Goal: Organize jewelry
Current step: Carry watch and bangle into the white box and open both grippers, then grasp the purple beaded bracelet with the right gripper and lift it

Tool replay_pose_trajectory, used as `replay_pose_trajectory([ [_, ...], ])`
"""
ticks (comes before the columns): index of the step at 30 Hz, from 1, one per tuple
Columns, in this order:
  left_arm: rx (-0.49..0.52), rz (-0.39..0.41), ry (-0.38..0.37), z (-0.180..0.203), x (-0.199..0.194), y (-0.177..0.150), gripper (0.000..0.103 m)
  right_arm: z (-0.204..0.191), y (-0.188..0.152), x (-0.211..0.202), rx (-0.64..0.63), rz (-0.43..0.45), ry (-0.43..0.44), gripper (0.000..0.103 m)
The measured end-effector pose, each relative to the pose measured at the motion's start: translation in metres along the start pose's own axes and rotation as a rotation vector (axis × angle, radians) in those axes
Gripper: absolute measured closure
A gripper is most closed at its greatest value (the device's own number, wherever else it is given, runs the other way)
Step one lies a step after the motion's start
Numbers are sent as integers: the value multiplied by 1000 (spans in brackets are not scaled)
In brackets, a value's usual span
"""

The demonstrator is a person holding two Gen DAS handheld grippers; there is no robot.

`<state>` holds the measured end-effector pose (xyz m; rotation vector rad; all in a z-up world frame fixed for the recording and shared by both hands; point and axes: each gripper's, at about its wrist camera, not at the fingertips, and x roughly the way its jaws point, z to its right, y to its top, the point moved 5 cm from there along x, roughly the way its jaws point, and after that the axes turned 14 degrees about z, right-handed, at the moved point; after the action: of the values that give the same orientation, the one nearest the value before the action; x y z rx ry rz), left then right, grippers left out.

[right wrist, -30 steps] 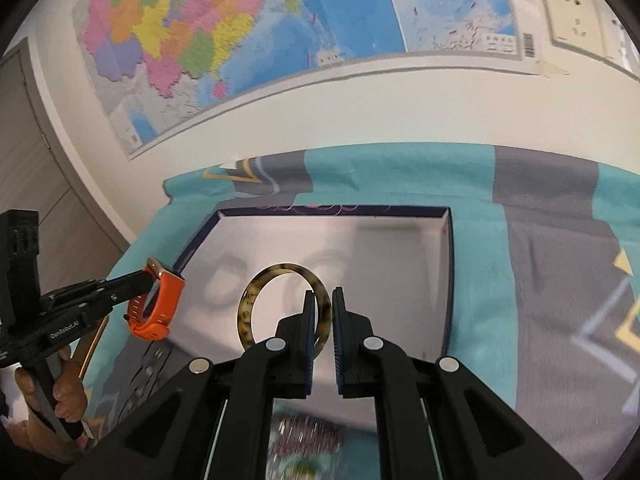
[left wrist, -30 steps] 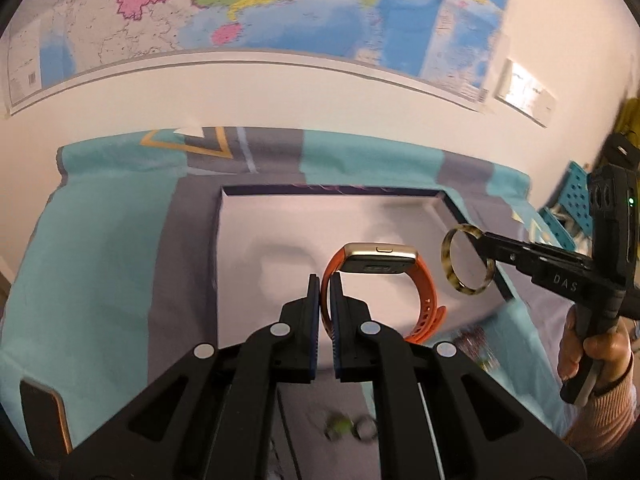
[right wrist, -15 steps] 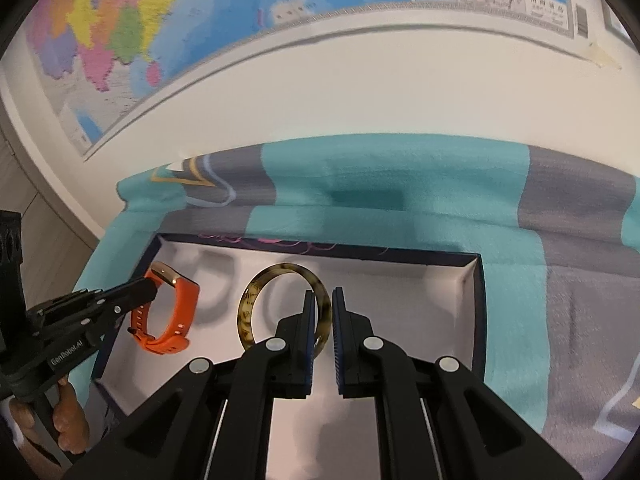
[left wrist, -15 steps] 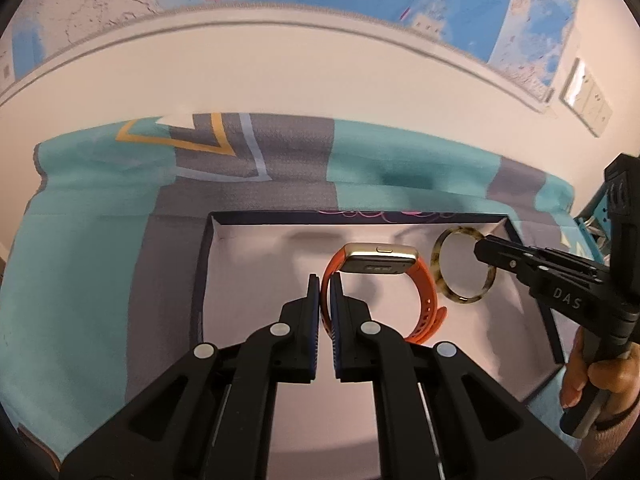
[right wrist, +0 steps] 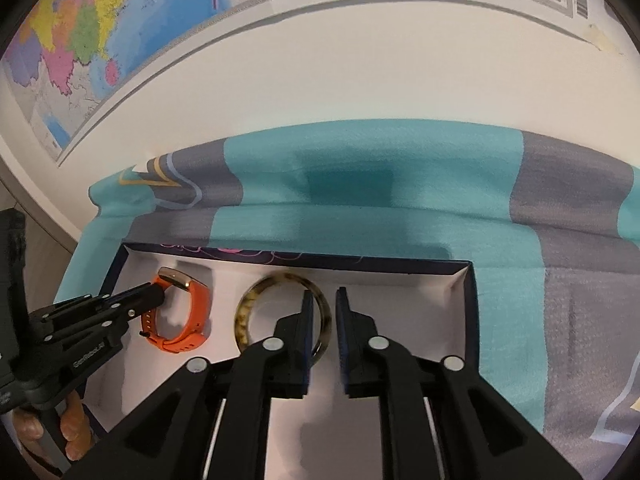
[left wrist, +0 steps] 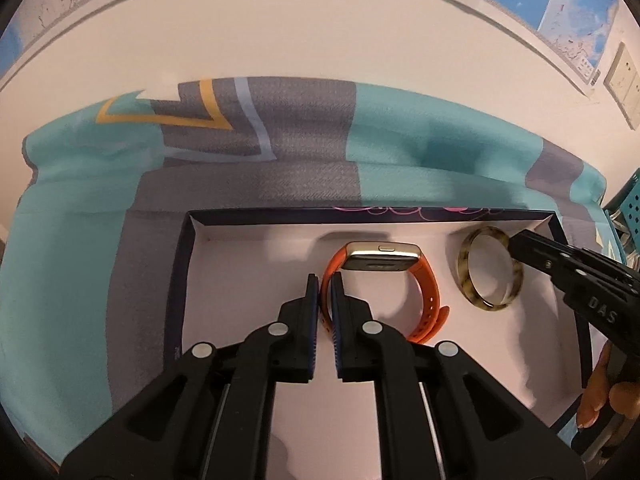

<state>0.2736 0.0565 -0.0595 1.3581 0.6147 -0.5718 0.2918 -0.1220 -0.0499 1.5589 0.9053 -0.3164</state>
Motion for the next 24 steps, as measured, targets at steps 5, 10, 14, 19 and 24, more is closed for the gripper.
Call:
replay_pose_trajectory([
  [5, 20, 50, 1, 0, -12, -1, 61, -9, 0, -33, -45, 70, 40, 78],
  [10, 56, 170, 17, -1, -55, 1, 61, -25, -15, -92, -149, 150, 127, 67],
  [14, 104, 264, 8, 1, -97, -9, 54, -31, -43, -132, -215, 167, 180, 66],
  [19, 146, 325, -38, 4, -138, -37, 48, -27, -77, -154, -252, 151, 168, 66],
  [24, 159, 315, -56, 1, -155, -69, 47, -20, -114, -163, -226, 98, 161, 66],
])
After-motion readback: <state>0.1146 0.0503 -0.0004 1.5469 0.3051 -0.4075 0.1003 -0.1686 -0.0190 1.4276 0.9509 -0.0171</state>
